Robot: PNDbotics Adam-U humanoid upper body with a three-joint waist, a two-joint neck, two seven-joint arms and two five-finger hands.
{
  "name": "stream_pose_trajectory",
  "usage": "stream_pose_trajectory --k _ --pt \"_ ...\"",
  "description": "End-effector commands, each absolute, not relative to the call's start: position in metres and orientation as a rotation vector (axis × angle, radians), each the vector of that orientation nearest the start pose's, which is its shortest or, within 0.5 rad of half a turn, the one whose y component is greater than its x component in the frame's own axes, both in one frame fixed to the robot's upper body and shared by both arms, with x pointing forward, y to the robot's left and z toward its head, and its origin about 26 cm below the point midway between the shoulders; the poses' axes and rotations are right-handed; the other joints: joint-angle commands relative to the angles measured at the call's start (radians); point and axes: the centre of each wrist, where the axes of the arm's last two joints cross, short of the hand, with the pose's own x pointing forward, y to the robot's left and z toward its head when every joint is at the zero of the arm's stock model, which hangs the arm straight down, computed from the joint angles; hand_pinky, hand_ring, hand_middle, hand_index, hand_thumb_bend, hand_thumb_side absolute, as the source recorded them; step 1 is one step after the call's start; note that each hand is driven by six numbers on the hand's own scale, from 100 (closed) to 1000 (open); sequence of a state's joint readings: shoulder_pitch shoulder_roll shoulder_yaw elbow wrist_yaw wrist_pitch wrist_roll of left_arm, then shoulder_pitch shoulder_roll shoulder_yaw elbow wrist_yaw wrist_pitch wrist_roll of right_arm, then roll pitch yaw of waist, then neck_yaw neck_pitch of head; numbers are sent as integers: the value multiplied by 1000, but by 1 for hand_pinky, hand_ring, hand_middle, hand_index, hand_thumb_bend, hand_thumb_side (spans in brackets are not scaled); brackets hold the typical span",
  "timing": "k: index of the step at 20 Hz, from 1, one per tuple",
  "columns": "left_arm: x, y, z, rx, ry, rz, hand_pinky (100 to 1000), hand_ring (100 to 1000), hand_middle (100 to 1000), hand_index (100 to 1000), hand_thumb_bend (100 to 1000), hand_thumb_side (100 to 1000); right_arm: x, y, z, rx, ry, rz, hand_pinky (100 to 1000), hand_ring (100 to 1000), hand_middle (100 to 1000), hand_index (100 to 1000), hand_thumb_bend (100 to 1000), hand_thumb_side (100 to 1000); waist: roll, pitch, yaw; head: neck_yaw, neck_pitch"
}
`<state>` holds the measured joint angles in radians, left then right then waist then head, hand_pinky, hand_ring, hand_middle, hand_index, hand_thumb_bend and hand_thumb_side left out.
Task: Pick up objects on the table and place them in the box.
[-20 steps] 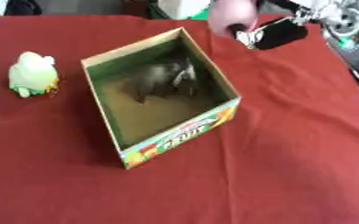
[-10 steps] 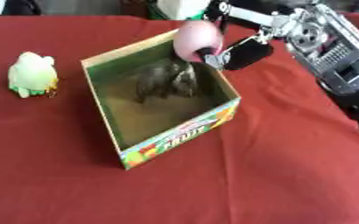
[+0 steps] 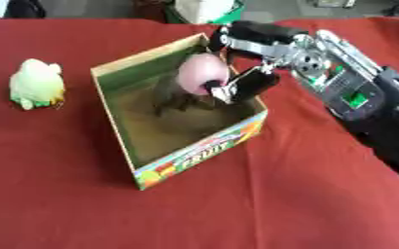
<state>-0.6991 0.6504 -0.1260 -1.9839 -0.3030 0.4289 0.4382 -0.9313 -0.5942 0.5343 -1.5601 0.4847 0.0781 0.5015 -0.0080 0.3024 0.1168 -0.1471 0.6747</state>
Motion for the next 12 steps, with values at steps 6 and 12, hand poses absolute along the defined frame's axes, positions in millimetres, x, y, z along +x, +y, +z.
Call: stream_pose_trajectory --k 6,12 --pt "301 238 337 1066 -2388 -212 657 667 721 818 335 880 396 -170 259 -676 -1624 1802 605 748 539 613 100 362 3 -11 3 1 -15" --pt "301 237 337 1062 -2390 -208 657 666 722 818 334 881 402 -168 252 -690 -1569 1848 630 789 653 739 100 552 3 -7 6 0 -16"
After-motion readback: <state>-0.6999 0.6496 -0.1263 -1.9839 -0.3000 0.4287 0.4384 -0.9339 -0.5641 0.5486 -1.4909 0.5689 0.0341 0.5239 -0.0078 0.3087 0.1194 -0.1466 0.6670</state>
